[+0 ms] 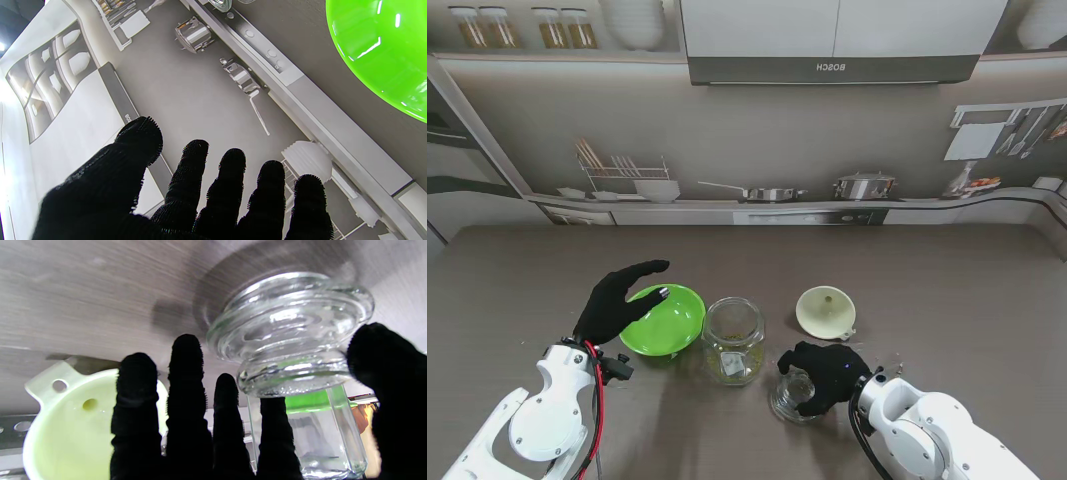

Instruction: Pour mung beans into a glass jar with a funnel

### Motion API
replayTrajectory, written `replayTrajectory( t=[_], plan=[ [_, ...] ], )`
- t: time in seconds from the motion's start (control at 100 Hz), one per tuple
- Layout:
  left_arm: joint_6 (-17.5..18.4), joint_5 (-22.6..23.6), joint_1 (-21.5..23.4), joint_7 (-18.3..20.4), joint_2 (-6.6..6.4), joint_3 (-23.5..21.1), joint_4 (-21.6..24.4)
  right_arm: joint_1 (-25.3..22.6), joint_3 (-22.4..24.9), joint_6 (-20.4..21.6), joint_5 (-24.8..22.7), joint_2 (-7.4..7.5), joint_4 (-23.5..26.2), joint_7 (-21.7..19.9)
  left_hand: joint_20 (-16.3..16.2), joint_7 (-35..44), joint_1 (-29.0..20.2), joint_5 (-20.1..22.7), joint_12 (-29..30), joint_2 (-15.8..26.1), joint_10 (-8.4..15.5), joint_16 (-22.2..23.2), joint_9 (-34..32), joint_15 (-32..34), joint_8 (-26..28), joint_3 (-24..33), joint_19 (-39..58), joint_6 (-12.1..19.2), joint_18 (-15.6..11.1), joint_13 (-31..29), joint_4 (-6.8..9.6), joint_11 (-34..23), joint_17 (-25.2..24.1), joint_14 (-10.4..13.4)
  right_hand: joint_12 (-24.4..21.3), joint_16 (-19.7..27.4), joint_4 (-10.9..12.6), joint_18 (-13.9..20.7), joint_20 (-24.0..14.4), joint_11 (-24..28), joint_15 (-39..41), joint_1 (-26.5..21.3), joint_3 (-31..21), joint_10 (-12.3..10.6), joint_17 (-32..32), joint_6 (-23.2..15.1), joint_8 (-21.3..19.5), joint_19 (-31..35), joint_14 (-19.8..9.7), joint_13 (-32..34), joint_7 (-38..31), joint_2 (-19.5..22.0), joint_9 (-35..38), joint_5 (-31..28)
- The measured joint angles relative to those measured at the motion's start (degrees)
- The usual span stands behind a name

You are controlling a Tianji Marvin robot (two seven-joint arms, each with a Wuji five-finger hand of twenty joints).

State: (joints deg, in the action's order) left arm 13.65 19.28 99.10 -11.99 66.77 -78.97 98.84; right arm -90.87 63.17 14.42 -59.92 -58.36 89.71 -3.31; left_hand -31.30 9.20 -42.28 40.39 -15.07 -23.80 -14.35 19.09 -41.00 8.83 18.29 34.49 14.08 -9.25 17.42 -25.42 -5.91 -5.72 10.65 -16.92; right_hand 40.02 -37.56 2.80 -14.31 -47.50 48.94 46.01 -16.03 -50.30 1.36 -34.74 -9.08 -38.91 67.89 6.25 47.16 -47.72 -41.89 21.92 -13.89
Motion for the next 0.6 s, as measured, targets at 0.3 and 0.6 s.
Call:
replayTrajectory(
  t=[0.3,0.6],
  plan=[
    [0.0,-0.2,0.0,0.2,-0.03,0.0,0.0,1.3,-1.6,-0.4,0.8,-0.13,-2.4,2.0,0.0,0.0,0.0,0.0,0.0,0.6,0.0,0.0,0.0,0.0,0.0,-0.6,0.0,0.0,0.0,0.0,0.0,0.0,-0.1,-0.6,5.2,-3.5,0.0,1.4,-0.1,6.4,9.8,-2.7,0.6,-1.0,-4.6,-0.1,-1.6,4.1,-3.5,5.5,-7.2,-2.2,1.6,0.9],
    [0.0,-0.4,0.0,0.5,-0.11,0.0,0.0,3.1,-3.5,0.1,2.2,-0.4,-5.2,5.5,0.0,0.0,0.0,0.0,0.0,0.6,0.0,0.0,0.0,0.0,0.0,-0.6,-0.6,0.0,0.0,0.0,0.0,0.0,-0.2,-0.6,8.6,-3.6,-5.1,2.2,-0.1,8.9,14.1,-0.8,-6.9,-0.3,-9.0,0.4,-1.6,6.7,-7.5,11.1,-9.8,-5.0,5.6,-1.3]
  ],
)
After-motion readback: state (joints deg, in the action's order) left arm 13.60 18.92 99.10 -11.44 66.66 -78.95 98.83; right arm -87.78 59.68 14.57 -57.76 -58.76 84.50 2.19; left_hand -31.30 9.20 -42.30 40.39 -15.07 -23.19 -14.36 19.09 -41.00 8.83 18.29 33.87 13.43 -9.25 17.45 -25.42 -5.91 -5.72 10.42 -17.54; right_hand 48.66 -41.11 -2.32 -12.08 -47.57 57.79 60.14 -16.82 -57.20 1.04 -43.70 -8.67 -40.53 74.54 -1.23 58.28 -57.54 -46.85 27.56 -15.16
